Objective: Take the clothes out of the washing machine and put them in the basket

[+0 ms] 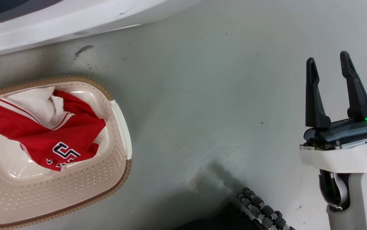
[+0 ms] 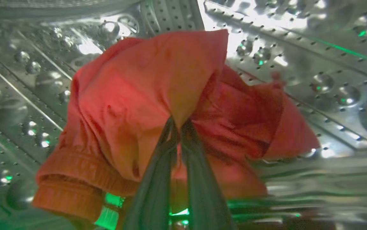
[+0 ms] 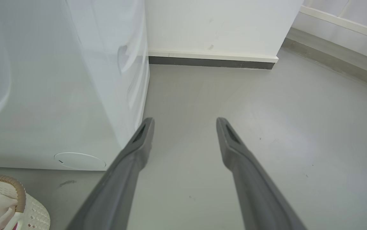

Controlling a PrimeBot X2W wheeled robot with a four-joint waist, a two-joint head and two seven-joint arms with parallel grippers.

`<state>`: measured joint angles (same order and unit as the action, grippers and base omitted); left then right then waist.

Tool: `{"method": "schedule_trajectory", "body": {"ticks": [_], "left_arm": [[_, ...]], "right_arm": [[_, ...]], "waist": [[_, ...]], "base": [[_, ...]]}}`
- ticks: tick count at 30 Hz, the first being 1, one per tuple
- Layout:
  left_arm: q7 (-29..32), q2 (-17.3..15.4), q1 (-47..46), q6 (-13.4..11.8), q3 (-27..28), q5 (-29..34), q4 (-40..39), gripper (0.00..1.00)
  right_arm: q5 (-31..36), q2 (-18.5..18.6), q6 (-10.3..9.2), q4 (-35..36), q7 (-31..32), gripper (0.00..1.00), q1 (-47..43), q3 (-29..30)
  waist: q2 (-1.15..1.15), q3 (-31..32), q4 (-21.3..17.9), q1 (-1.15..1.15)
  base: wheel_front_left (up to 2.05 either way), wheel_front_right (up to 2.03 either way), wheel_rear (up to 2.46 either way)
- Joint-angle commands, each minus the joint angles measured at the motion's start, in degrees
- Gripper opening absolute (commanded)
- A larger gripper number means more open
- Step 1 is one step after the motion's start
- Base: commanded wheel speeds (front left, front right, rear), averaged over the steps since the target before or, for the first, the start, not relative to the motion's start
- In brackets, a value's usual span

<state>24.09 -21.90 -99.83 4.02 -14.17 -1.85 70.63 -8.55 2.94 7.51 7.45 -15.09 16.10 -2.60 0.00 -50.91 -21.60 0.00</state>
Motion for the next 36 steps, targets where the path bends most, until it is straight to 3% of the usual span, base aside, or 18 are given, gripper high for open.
{"method": "schedule_trajectory", "body": {"ticks": [1,10,36], "left_arm": [[0.0,0.8,4.4,0.3,-0.4,-0.2,1.5,0.0],[-7.4,0.8,7.1,1.7,0.0,-2.6,-0.1,0.0],[-28.0,6.2,23.5,3.4,-3.5,-10.8,0.1,0.0]], "right_arm": [[0.2,-0.1,-0.04,0.1,-0.1,1.0,-0.4,0.1],[2.5,-0.1,-0.04,-0.5,-0.1,1.0,-0.9,0.2],[7.4,-0.1,-0.04,-3.3,-0.1,1.0,-4.2,0.6]], "waist": [[0.0,0.8,0.5,0.0],[0.0,5.8,3.5,0.0],[0.0,19.5,10.1,0.0]], "base": [[0.0,0.0,0.0],[0.0,0.0,0.0],[0.0,0.0,0.0]]}}
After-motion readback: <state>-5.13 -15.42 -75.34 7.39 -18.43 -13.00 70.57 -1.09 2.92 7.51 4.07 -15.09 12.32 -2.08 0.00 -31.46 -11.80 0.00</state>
